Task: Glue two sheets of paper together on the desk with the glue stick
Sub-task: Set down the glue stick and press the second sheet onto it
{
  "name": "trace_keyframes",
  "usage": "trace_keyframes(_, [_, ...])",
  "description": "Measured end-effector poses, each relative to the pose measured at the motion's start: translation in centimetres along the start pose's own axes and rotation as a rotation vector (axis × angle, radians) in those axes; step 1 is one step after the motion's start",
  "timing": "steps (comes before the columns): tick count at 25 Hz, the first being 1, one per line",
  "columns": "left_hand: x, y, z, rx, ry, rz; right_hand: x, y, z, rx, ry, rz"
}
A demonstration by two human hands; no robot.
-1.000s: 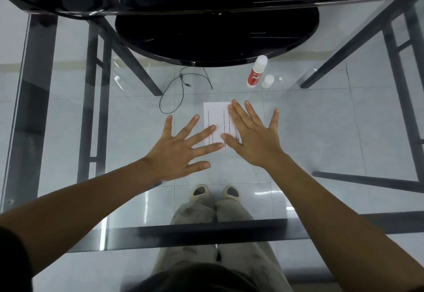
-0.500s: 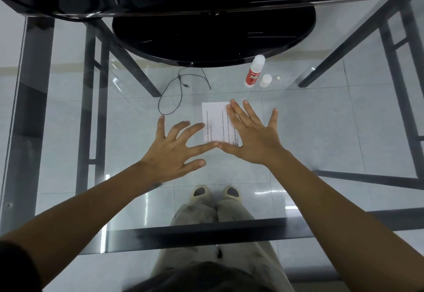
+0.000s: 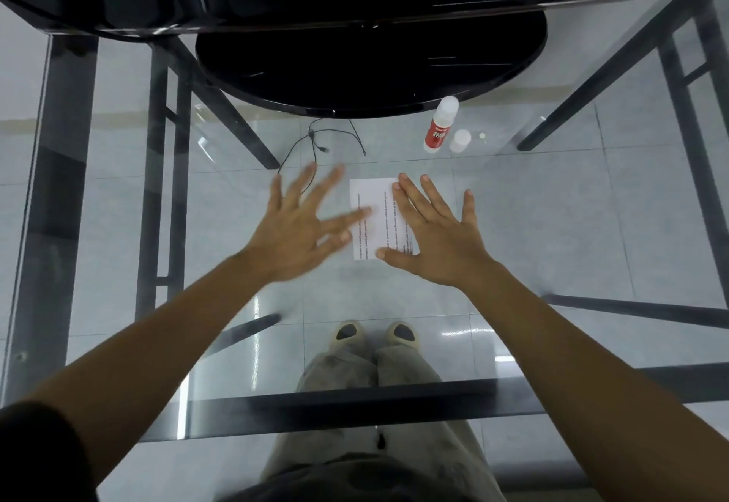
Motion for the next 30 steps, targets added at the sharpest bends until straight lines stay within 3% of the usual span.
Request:
trace_keyframes(3, [1.6,0.2,1.7,-0.005,0.209,-0.014,0.1,0.0,0.0,-0.021,-0.001,-0.004])
trace_keyframes(8, [-4.3,-1.1,-4.0,-0.023,-0.06,0.023,0.0,0.0,-0.1,-0.03,0.004,-0.013])
trace_keyframes(15, [1.4,0.2,0.2,-0.013,0.243,-0.002,0.1,0.1,0.0,-0.036,-0.004,-0.002])
trace_keyframes(20, [-4.4,-1.0,-3.8,-0.073,-0.027,-0.003,0.1,-0.1,-0.2,-0.043,-0.004,-0.007])
trace_keyframes(27, [2.6,0.2,2.3,-0.012,0.115,-0.01,0.1,0.2,-0.1,-0.035,-0.012,0.013])
trace_keyframes(30, [-0.8,-0.1,-0.5,-0.028,-0.021,0.0,0.1,0.3,0.0,-0.036,-0.014,0.008])
Point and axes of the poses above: each hand's wrist, its own x-axis away from the middle knuckle, its own y-axis out of the palm, z = x × y, the point moved 3 cm from there along -x, towards the middle knuckle, and after that the axes turned 13 degrees about z, right-handed, at the moved point
